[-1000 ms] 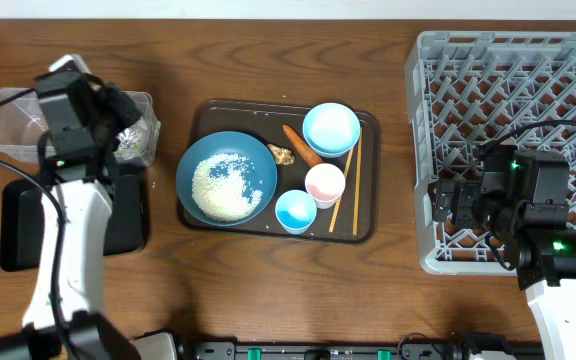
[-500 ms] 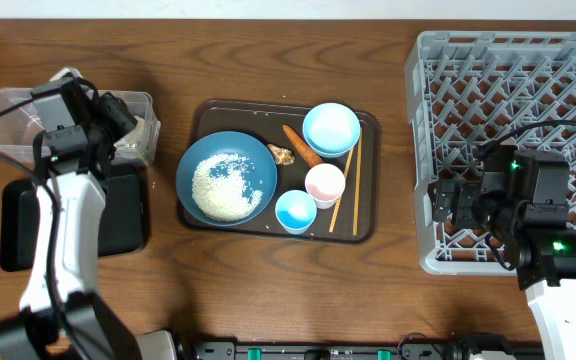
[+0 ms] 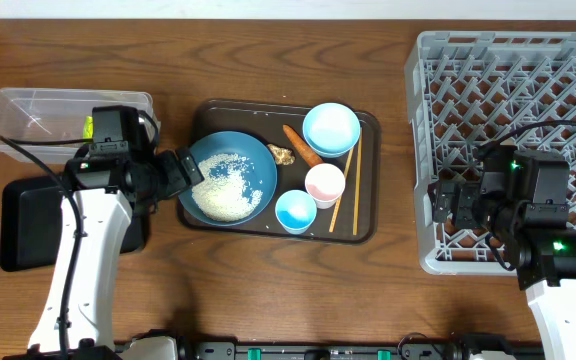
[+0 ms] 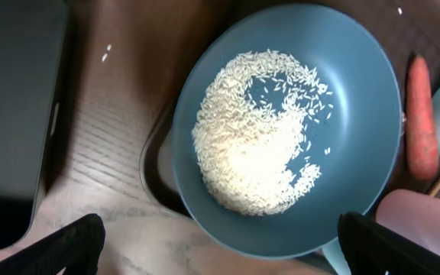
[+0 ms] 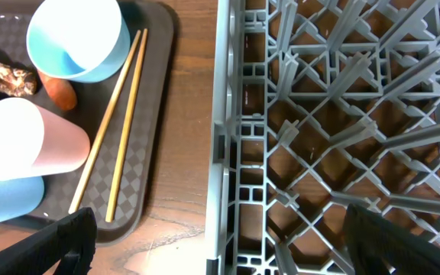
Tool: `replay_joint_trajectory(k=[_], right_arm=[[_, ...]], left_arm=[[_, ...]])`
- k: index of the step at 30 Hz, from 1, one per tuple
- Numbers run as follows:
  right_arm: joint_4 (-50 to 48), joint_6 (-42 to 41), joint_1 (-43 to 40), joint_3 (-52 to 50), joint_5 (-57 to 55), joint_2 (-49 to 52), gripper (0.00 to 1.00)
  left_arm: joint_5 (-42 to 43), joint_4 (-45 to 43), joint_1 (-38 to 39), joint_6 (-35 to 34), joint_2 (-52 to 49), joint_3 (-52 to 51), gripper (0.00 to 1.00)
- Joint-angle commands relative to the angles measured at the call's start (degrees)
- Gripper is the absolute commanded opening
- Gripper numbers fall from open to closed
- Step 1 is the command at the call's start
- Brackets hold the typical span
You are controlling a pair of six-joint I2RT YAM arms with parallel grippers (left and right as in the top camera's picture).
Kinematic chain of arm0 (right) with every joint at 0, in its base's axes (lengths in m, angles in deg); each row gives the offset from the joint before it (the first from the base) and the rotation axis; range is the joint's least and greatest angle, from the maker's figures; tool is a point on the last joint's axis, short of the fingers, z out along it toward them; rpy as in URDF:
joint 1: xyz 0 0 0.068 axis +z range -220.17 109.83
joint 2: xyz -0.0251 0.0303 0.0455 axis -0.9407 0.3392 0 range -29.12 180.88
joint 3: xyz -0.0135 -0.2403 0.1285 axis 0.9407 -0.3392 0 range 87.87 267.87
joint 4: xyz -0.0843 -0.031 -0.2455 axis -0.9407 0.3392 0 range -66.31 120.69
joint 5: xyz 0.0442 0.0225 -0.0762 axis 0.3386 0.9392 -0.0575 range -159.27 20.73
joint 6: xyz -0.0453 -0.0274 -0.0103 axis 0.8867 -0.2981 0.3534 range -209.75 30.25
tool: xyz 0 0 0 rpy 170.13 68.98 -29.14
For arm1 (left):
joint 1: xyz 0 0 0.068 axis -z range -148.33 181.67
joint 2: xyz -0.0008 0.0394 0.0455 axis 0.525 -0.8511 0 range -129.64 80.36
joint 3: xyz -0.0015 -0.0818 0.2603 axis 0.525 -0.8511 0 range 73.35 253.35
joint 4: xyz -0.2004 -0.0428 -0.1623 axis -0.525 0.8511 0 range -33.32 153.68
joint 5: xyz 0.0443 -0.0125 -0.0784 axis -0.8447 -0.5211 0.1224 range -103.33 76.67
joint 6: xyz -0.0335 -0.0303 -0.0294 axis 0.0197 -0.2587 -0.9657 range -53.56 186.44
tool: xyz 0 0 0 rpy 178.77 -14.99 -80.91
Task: Sort waste into correct bins and load items into the dishwasher rack
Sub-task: 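Move the left gripper to the small light blue cup and grasp it, then lift the light blue cup and pass it to the right gripper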
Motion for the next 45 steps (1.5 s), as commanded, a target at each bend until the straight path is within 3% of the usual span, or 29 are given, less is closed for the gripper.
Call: replay_joint_trajectory(k=[1, 7, 18, 24, 30, 41, 44, 45], right_arm=[[0.35, 0.59, 0.31, 1.11, 0.17, -0.04, 0.99], [0.63, 0.57, 0.31, 1.11, 0.17, -0.04, 0.99], [0.83, 0.59, 0.31, 1.11, 0.15, -0.04, 0.99], [1.16, 0.59, 0.31, 1.11, 0.15, -0.04, 0.99], [1.25, 0.57, 0.31, 1.11, 0.17, -0.04, 0.99], [1.22, 0.59, 0.31, 1.11, 0.17, -0.04, 0.99], [1.25, 0.59, 0.31, 1.11, 0.17, -0.04, 0.99], [1.27, 0.57, 0.31, 1.11, 0.17, -0.04, 0.99]], left_arm=[[5.03, -0.02, 0.39, -0.37, 0.13, 0.52, 1.0], [5.97, -0.85, 7.19, 0.52, 0.13, 0.68, 0.95], [-2.71, -1.33, 27.36, 0.48, 0.13, 5.35, 0.92], [-2.95, 1.64, 31.61, 0.07, -2.05, 5.09, 0.92], [-2.38, 1.22, 31.61, -3.26, -7.32, 4.81, 0.76], [2.69, 0.44, 31.61, -3.63, -18.8, 4.81, 0.62], [2.69, 0.5, 31.61, -3.61, -20.26, 4.81, 0.48], [2.69, 0.5, 31.61, -3.61, -20.48, 4.81, 0.39]])
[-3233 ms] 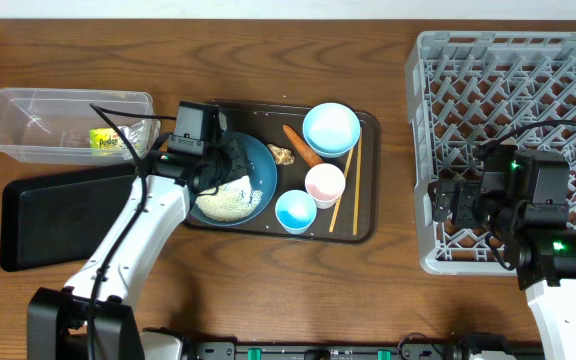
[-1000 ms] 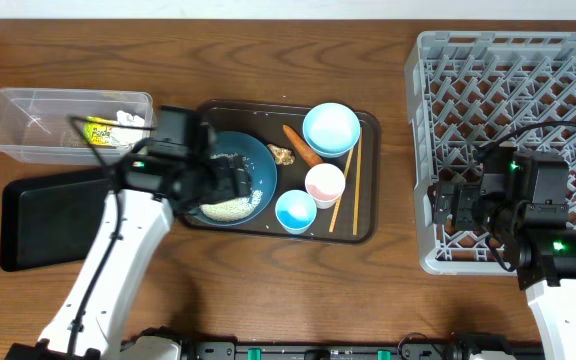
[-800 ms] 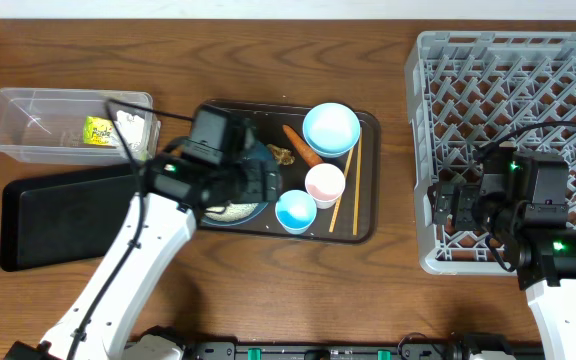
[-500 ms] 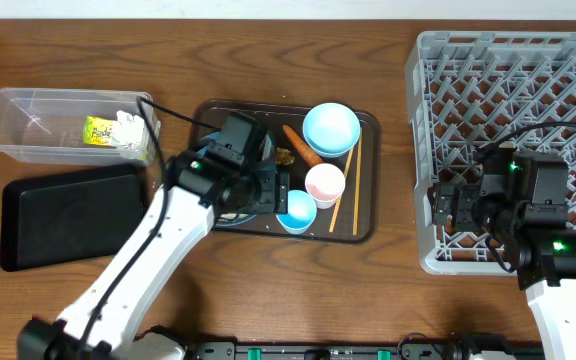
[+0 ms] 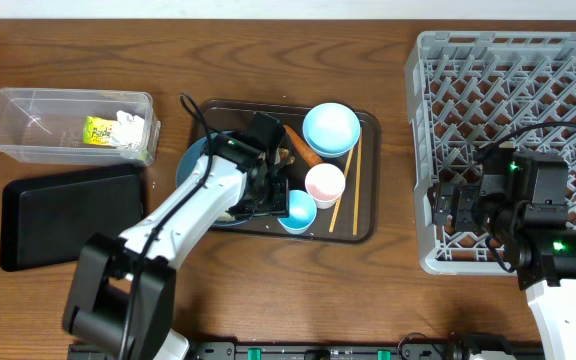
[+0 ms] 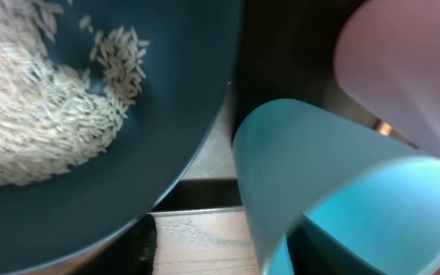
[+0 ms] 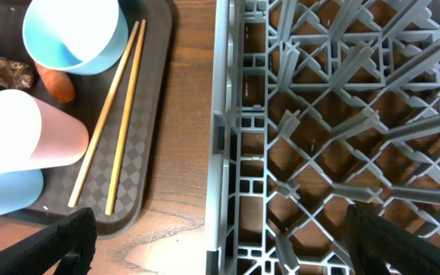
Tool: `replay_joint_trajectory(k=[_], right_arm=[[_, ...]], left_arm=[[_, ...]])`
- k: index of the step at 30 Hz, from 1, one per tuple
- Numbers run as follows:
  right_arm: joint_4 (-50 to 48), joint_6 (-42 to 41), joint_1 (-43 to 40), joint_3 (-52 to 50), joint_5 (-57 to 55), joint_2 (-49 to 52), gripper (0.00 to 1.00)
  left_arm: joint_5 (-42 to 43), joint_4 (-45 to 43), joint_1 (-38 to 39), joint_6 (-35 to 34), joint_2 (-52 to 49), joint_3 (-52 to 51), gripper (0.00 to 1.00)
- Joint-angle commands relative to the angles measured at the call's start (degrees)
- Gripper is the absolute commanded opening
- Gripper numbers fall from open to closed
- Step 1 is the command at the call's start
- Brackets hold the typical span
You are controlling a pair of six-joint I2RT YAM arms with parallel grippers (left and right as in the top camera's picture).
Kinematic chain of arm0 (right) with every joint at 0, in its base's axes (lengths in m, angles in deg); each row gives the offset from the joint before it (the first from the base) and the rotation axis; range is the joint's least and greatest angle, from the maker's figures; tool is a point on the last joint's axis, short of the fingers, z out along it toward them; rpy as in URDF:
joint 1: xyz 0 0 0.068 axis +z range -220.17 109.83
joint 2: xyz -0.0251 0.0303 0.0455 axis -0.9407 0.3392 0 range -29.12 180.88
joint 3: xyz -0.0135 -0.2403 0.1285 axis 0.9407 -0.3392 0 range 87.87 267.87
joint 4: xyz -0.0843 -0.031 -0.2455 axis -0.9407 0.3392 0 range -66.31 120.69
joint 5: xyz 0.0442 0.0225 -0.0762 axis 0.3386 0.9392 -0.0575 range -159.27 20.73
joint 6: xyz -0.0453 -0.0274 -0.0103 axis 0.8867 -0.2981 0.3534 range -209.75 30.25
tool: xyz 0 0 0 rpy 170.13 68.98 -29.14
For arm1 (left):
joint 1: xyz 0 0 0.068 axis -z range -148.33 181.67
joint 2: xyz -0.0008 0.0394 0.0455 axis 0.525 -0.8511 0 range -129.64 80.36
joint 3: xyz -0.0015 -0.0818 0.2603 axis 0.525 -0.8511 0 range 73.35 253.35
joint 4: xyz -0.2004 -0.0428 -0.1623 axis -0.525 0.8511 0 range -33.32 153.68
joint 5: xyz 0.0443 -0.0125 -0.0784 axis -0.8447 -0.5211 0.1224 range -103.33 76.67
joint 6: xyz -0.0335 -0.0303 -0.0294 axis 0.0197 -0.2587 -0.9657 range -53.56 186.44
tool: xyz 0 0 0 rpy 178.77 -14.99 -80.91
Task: Sort waste into correct bins and load items into the dishwasher rack
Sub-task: 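Lift the light blue cup and pass it to the right gripper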
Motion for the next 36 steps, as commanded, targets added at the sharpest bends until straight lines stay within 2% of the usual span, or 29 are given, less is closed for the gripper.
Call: replay_joint_trajectory(k=[1, 4, 6, 11, 18, 20, 22, 25, 27, 29, 31, 36], right_arm=[[0.11, 0.55, 0.31, 1.09, 0.2, -0.04, 0.99], [0.46, 0.55, 0.31, 1.09, 0.2, -0.04, 0.99], [0.7, 0.57, 0.31, 1.09, 0.2, -0.04, 0.99], [1.05, 0.57, 0.31, 1.09, 0.17, -0.04, 0.99], [1.05, -0.2, 0.31, 1.09, -2.89, -0.02, 0.99], [-0.13, -1.86, 0.31, 1.09, -2.47, 0.22, 0.99], [-2.19, -1.79, 0.31, 1.09, 2.93, 0.98, 0.99], [-6.12, 5.25, 0.33, 1.09, 21.18, 3.13, 0.99], [-8.09, 12.07, 0.33, 1.09, 35.91, 4.85, 0.99], [-9.29, 18.43, 0.37, 1.09, 48.76, 6.62, 0.99], [-9.68, 22.84, 0.37, 1.09, 55.74, 7.91, 0.99], [-10.73, 28.98, 0.37, 1.09, 61.81, 10.47, 0.99]], left_arm=[[0.98, 0.17, 0.02, 0.04, -0.68, 0.31, 0.3], [0.96, 0.17, 0.0, 0.09, -0.5, 0.33, 0.13], [0.94, 0.55, 0.0, 0.22, -0.17, 0.33, 0.06], [0.9, 3.93, -1.22, 0.33, 2.43, 0.44, 0.06], [2.05, 8.15, -8.37, 2.27, 13.16, 1.77, 0.06], [7.23, 6.71, -11.08, 2.25, 16.04, 1.77, 0.06], [17.84, 3.58, -13.73, 2.25, 18.01, 1.77, 0.06], [35.15, -2.95, -15.63, 2.19, 18.21, 1.77, 0.06], [43.21, -6.64, -15.63, 1.42, 17.11, 1.77, 0.06], [48.19, -8.37, -15.41, 0.04, 15.54, 1.77, 0.06], [51.69, -8.46, -15.37, -0.48, 13.81, 1.75, 0.06], [61.0, -8.46, -14.78, -0.59, 9.66, 1.75, 0.06]])
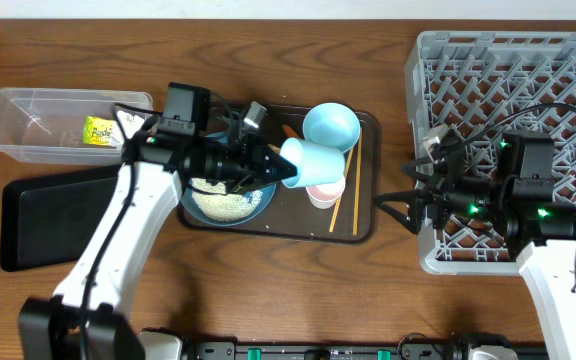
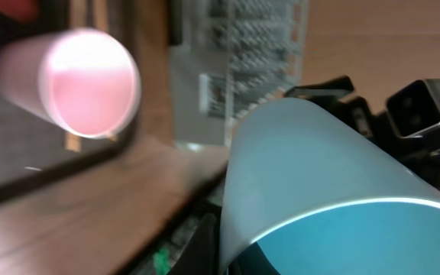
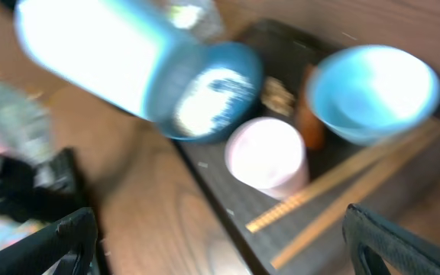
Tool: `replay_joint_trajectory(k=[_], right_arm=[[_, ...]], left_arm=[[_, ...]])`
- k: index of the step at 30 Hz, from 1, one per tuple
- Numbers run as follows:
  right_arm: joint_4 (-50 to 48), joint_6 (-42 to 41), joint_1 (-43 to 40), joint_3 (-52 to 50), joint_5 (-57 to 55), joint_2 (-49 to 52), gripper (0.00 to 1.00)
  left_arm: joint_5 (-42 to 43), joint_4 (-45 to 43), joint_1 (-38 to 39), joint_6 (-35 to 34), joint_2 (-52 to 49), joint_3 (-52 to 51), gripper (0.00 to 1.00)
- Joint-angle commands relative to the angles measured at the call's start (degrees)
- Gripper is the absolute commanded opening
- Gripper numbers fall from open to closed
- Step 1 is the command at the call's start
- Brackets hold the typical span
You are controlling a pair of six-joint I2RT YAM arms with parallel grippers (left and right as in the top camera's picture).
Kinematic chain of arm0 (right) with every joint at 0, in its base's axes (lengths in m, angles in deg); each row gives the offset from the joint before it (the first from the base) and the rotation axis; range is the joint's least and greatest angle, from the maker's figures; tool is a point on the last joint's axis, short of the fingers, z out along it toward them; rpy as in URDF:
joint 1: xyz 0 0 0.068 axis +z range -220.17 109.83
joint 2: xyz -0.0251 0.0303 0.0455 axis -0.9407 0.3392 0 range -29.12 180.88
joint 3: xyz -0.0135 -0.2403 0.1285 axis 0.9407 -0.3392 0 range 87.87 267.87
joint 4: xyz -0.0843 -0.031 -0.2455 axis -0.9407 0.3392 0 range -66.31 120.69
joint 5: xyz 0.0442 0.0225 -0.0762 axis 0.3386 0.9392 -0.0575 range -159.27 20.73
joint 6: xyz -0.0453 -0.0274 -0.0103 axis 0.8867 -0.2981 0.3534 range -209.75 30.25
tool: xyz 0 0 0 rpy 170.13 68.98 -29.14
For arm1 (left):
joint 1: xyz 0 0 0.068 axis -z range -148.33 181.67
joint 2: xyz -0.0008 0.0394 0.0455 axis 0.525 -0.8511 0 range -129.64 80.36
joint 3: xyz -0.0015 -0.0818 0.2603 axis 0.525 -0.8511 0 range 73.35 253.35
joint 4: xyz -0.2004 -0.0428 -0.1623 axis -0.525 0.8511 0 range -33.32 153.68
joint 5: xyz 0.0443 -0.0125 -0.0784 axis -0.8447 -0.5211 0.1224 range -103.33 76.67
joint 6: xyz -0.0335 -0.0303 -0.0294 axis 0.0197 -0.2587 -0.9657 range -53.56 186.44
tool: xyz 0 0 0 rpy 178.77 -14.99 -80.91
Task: Sort waste into correct bins and load items into the dishwasher rack
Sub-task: 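Lift the light blue cup and pass it to the right gripper, then carry the light blue cup with the right gripper into the dish rack, release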
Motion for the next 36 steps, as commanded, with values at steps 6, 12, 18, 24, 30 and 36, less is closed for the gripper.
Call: replay_joint_trajectory(k=[6, 12, 18, 24, 30, 36], right_arm=[[-1.49, 13.7, 2.19, 1.07, 17.03, 2.34, 0.99], [-6.08, 14.14, 5.35, 1.07, 16.0, 3.23, 0.99], [-9.29, 14.1, 7.43, 1.07, 15.78, 3.8, 0.99], [-9.75, 14.1, 8.85, 1.07, 15.1, 3.82, 0.99], [-9.81, 13.46, 10.82, 1.07, 12.07, 3.82, 0.94], [-9.84, 12.81, 10.82, 1.07, 11.04, 3.82, 0.88]], left_arm=[[11.56, -0.07, 3.06, -0.57, -3.43, 0.81, 0.06], [11.74, -0.07, 5.97, -1.2, -3.41, 0.83, 0.06], [11.74, -0.09, 8.61, -1.4, -3.41, 0.83, 0.06], [11.74, -1.53, 10.88, -2.84, -3.41, 0.83, 0.06], [11.72, -8.48, 12.72, -8.7, -3.41, 0.81, 0.06], [11.67, -9.05, 13.33, -8.68, -3.41, 0.83, 0.06]])
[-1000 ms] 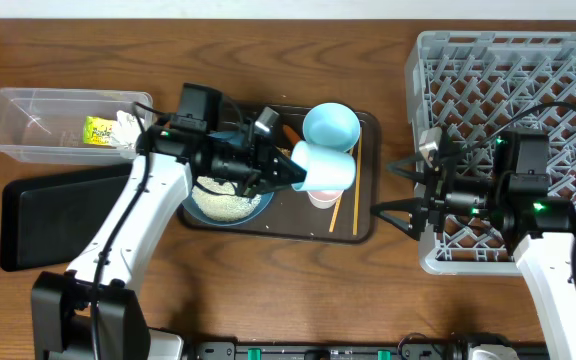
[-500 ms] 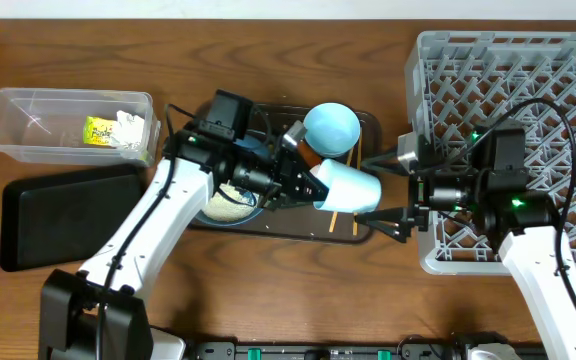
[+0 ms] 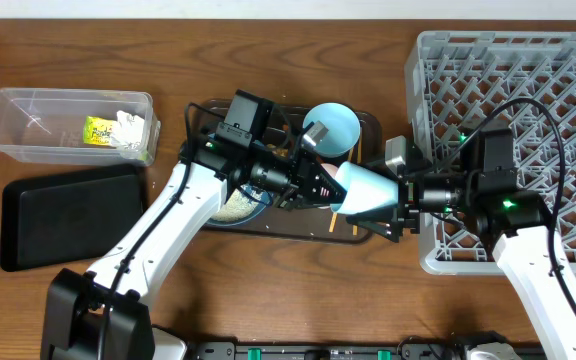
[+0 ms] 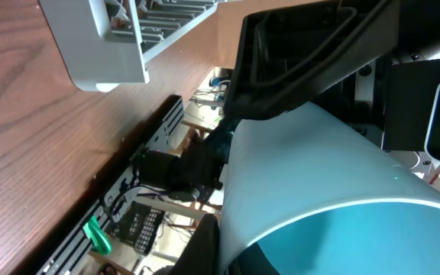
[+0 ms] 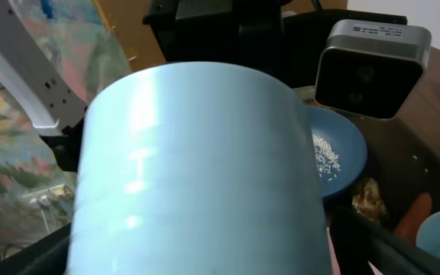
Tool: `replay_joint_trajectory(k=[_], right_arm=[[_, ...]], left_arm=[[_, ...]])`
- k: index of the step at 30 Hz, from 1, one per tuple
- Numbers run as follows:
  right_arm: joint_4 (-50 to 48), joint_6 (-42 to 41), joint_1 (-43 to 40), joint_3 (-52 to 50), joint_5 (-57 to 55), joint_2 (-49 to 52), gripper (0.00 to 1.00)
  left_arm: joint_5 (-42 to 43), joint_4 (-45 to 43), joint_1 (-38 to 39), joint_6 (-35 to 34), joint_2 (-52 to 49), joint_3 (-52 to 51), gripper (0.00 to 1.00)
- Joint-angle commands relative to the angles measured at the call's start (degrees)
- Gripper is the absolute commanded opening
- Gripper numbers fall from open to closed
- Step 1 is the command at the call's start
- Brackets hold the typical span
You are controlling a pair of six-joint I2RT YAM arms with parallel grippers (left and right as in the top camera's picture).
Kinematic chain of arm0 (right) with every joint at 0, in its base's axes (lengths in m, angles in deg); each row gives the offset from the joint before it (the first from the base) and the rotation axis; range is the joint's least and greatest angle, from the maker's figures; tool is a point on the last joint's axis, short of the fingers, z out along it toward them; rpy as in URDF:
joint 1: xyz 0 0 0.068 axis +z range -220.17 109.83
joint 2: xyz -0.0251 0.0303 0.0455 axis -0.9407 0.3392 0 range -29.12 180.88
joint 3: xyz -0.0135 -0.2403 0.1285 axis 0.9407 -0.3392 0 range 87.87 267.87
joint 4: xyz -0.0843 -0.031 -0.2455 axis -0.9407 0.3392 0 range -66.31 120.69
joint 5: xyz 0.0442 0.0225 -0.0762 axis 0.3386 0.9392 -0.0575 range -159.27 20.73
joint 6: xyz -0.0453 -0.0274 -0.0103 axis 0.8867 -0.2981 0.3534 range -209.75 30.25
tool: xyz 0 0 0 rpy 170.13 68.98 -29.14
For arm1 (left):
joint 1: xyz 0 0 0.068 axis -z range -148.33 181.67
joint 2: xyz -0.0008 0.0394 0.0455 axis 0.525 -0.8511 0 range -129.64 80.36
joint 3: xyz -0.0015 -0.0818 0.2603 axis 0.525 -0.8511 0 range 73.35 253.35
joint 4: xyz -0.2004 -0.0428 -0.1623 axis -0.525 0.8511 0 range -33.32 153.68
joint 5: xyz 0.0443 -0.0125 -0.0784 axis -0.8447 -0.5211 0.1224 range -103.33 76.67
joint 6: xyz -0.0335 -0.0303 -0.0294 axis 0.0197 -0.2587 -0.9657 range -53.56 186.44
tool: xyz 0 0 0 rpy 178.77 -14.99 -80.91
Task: Sort waste into correct bins and load items into the dishwasher rack
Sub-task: 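Carry the light blue cup with the right gripper into the dish rack, release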
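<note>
A light blue cup [image 3: 366,190] lies on its side in the air above the right end of the brown tray [image 3: 364,124]. My left gripper [image 3: 320,185] is shut on its rim, one finger [image 4: 205,243] outside the wall. The cup's closed end points at my right gripper [image 3: 400,212], which is open with the cup [image 5: 197,168] between its fingers [image 5: 388,244]. The rice bowl [image 3: 230,205] is partly under my left arm. The light blue bowl [image 3: 333,125] sits at the tray's back. The pink cup is hidden. The grey dishwasher rack [image 3: 508,90] stands at the right.
A clear bin [image 3: 68,125] holding wrappers stands at the back left, with a black bin [image 3: 68,215] in front of it. A carrot [image 5: 411,218] and a food scrap [image 5: 369,198] lie on the tray. Chopsticks lie near the tray's right side, mostly covered.
The left gripper, still holding the blue cup, has moved right from over the tray's middle. The cup's closed end now sits between the open fingers of the right gripper.
First my left gripper hung open by the rice bowl, the blue cup stood on the tray, and my right gripper was open at the rack's edge. Then the left was at the cup, then held it tipped above the tray. Now the cup sits between both grippers.
</note>
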Motion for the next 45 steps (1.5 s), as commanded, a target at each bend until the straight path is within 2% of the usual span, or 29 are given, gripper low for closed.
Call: replay_joint_trajectory(k=[1, 5, 10, 14, 15, 19, 25, 32, 38, 45], right_arm=[[0.0, -0.04, 0.63, 1.07, -0.33, 0.22, 0.87], [-0.52, -0.07, 0.63, 1.07, -0.68, 0.22, 0.79], [-0.63, -0.63, 0.61, 1.07, -3.21, 0.22, 0.67], [-0.7, -2.12, 0.59, 1.09, -5.9, 0.22, 0.61], [-0.81, -2.84, 0.57, 1.09, -6.69, 0.22, 0.6], [-0.83, -6.16, 0.0, 1.09, -10.71, 0.13, 0.57], [0.07, -15.3, -2.71, 1.11, -21.35, -0.61, 0.49], [10.16, -20.7, -7.69, 3.91, -40.89, -4.94, 0.43], [22.16, -26.58, -14.78, 10.73, -57.33, -6.47, 0.42], [27.96, -29.7, -27.15, 15.58, -66.27, -5.68, 0.42]], left_arm=[[1.14, -0.39, 0.15, -0.96, -0.02, 0.83, 0.07], [0.92, -0.39, 0.15, -0.94, -0.02, 0.81, 0.08], [0.55, -0.37, 0.15, 0.57, -0.02, 0.81, 0.17], [-2.27, -0.31, 0.15, 0.59, -0.02, 0.81, 0.17], [-3.76, -0.13, 0.13, 0.61, -0.02, 0.81, 0.22], [-10.49, 1.01, -0.28, 2.38, 0.02, 0.83, 0.23], [-30.21, 10.56, -3.85, 7.06, 1.42, 0.83, 0.24], [-48.61, 21.22, -11.26, 11.26, 6.62, 0.83, 0.23], [-58.71, 25.18, -17.33, 12.26, 12.68, 0.83, 0.24], [-61.09, 26.69, -19.98, 12.46, 16.39, 0.83, 0.24]])
